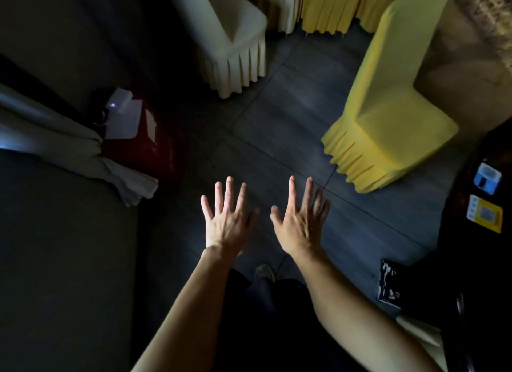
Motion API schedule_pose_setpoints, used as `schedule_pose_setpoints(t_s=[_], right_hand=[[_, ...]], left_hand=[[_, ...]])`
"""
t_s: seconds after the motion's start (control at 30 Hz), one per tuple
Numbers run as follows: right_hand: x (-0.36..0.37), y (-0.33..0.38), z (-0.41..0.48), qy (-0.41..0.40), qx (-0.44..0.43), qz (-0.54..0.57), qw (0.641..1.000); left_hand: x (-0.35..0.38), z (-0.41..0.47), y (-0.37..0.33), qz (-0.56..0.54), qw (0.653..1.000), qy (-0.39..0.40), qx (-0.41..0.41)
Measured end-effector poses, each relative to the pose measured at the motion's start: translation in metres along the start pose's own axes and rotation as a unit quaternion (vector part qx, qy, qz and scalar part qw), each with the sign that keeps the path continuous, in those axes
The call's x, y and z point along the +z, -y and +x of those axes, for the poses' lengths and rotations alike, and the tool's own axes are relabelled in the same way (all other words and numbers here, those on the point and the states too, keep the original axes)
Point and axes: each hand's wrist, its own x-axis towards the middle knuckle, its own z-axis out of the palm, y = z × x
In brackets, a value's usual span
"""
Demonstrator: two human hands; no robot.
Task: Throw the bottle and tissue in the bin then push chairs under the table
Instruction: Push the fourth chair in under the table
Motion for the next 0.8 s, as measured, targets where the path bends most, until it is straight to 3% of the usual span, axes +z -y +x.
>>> schedule_pose_setpoints(t_s=[0.37,0.67,0.8], right_hand=[[0.035,0.066,0.135,0.003,0.023,-0.019,1.000],[0.046,0.157,0.272,-0.027,0.106,0.014,0.994],[0.047,0.178,0.322,-0.038,0.103,0.018,0.994]], left_hand=[[-0.030,0.161,0.048,0.000,0.998,0.050,0.029],[-0.101,0.311,0.086,0.003,0.991,0.059,0.122],[-0.118,0.371,0.096,0.019,0.987,0.057,0.146]])
